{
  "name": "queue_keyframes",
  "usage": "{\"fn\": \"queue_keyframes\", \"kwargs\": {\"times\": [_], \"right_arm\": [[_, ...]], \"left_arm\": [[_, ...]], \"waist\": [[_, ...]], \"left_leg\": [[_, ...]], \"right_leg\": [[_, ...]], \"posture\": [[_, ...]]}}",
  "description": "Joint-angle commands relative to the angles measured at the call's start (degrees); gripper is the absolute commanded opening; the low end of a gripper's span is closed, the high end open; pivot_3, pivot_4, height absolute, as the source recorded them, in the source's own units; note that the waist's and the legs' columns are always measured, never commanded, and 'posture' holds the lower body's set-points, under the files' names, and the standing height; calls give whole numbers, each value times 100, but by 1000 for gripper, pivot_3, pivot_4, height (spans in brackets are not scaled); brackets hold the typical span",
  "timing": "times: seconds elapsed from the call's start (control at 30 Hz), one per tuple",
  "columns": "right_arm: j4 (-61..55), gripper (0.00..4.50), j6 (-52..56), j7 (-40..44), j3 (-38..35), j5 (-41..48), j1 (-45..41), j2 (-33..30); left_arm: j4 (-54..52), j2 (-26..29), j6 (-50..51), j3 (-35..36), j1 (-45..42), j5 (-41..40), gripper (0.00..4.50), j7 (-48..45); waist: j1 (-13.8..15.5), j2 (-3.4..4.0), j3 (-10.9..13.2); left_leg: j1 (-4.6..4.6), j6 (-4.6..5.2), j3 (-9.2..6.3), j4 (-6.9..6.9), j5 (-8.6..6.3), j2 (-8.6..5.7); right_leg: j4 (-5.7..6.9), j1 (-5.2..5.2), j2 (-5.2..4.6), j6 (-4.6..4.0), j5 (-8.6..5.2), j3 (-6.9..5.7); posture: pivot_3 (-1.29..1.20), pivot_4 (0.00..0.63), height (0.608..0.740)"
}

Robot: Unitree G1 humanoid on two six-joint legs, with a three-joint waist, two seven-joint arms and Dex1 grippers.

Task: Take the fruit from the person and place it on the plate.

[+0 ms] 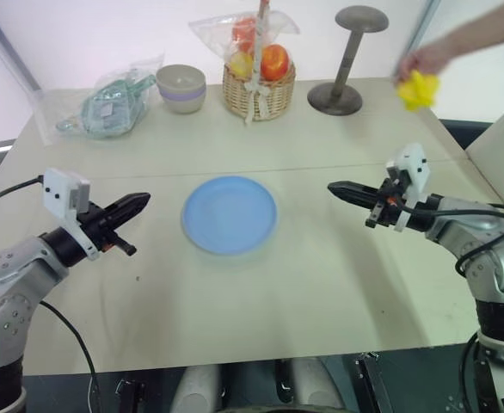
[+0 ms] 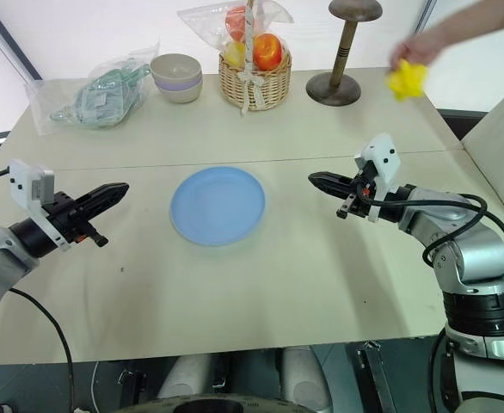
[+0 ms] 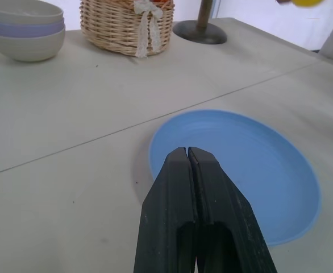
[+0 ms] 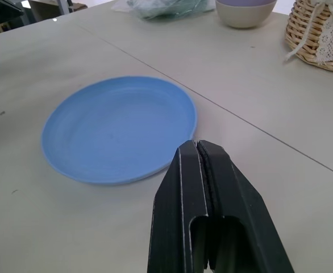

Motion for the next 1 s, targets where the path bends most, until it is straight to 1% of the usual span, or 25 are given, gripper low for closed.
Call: {"fn": "queue_keyframes", "kwargs": {"times": [0.03,0.2,0.23,0.27,0.37,0.4,0.5,0.53,0.6,0.73,0.83,1.0], "right_arm": [[-308,0,19,-64,-192,143,28,-11],[-356,0,66,-114,-186,180,26,28],[-353,0,75,-124,-179,186,12,36],[-342,0,85,-133,-179,205,-7,47],[-323,853,111,-142,-178,268,-54,60],[-317,1390,89,-160,-168,247,-64,61],[-300,2922,71,-191,-142,234,-91,62],[-298,3519,68,-203,-137,233,-99,64],[-287,4474,69,-240,-146,236,-136,71],[-334,4474,97,-410,-184,248,-223,116],[-475,4474,260,-737,-225,315,-404,223],[-718,4474,779,-1420,-326,576,-1109,453]], "left_arm": [[-227,10,-89,4,-79,-18,31,48],[-234,-4,-93,-20,-90,-60,31,87],[-233,-3,-95,-27,-93,-63,548,89],[-230,1,-102,-38,-98,-56,893,87],[-230,-20,-93,-46,-131,-93,2333,107],[-232,-21,-98,-56,-144,-74,2913,124],[-224,-27,-101,-71,-174,-46,4440,149],[-220,-28,-102,-70,-181,-42,4500,153],[-213,-27,-106,-63,-195,-34,4500,164],[-209,-29,-114,-62,-243,-31,4500,213],[-205,-59,-128,-56,-306,-59,4500,257],[-170,-143,-136,-127,-351,-50,4500,292]], "waist": [[0,0,0],[0,0,0],[0,0,0],[0,0,0],[0,0,0],[0,0,0],[0,0,0],[0,0,0],[0,0,0],[-8,0,0],[-4,0,0],[-10,0,0]], "left_leg": [[0,0,0,0,0,0],[0,0,0,0,0,0],[0,0,0,0,0,0],[0,0,0,0,0,0],[0,0,0,0,0,0],[0,0,0,0,0,0],[0,0,0,0,0,0],[0,0,0,0,0,0],[0,0,0,0,0,0],[0,0,0,0,0,0],[0,0,0,0,0,0],[0,-1,0,0,0,1]], "right_leg": [[0,0,0,0,0,0],[0,0,0,0,0,0],[0,0,1,0,0,0],[0,0,1,0,0,0],[0,0,1,0,0,0],[0,0,2,0,0,0],[0,0,1,0,0,0],[0,0,2,0,0,0],[0,0,2,0,0,0],[0,0,3,0,0,0],[0,0,5,0,0,0],[1,-1,5,0,0,1]], "posture": [[0,150,740],[0,150,740],[0,150,740],[0,150,740],[0,150,740],[0,150,740],[0,150,740],[0,150,740],[0,150,740],[0,150,740],[0,150,740],[0,150,740]]}}
